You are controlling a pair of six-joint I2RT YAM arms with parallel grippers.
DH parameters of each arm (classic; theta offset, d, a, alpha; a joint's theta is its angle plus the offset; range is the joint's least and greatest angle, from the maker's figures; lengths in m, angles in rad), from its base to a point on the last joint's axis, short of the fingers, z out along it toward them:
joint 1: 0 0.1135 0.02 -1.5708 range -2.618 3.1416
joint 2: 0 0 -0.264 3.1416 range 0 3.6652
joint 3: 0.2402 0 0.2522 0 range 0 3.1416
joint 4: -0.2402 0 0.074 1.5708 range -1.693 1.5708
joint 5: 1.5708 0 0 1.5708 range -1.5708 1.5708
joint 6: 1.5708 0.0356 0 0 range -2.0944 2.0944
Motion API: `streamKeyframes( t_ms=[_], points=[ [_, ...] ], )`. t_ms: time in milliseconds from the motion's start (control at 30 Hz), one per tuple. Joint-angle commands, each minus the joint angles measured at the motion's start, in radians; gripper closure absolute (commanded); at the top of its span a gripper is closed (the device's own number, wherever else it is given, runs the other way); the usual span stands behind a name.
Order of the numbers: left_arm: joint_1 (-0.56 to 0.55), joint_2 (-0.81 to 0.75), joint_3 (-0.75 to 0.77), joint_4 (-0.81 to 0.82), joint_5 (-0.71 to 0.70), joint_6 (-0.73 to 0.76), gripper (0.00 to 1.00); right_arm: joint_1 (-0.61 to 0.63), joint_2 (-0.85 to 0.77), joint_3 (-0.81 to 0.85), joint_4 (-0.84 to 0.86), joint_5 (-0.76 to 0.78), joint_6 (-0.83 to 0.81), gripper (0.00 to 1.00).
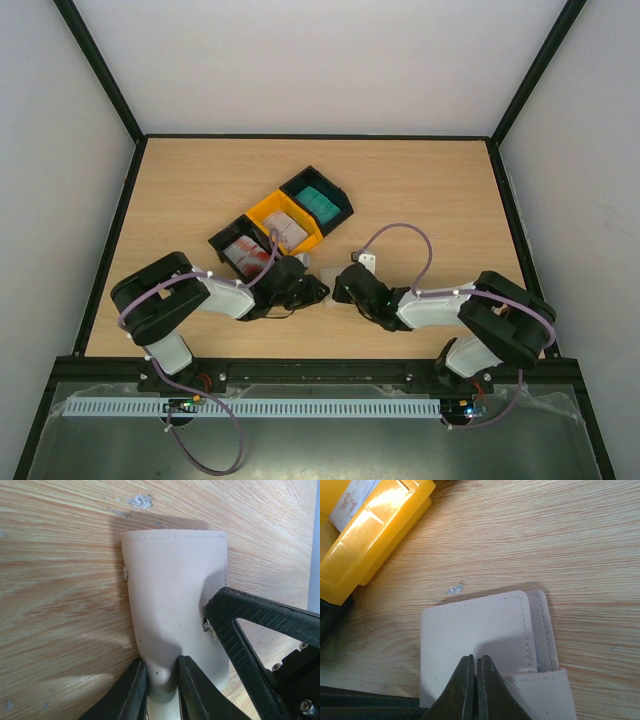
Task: Put the credit cards into the card holder
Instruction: Close the card holder at the center of the board.
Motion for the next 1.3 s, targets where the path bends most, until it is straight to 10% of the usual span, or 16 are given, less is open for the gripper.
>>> streamKeyframes(
  t_ms=[0, 733, 1267],
  points=[
    [-0.014, 0.069, 0.015, -0.104, -0.05, 0.003, 0.8, 0.036, 0.096, -0.103, -0.249, -0.132, 0.022, 0.98],
    [-0.021, 0.133, 0.056, -0.162, -0.079, 0.009, 0.82, 0.046, 0.038, -0.189, -0.105, -0.213, -0.019, 0.98],
    [-0.023, 0.083, 0.052, -0.187, -0.093, 0.019, 0.81, 0.07, -0.04, -0.053, -0.322, -0.039, 0.026, 0.95]
  ],
)
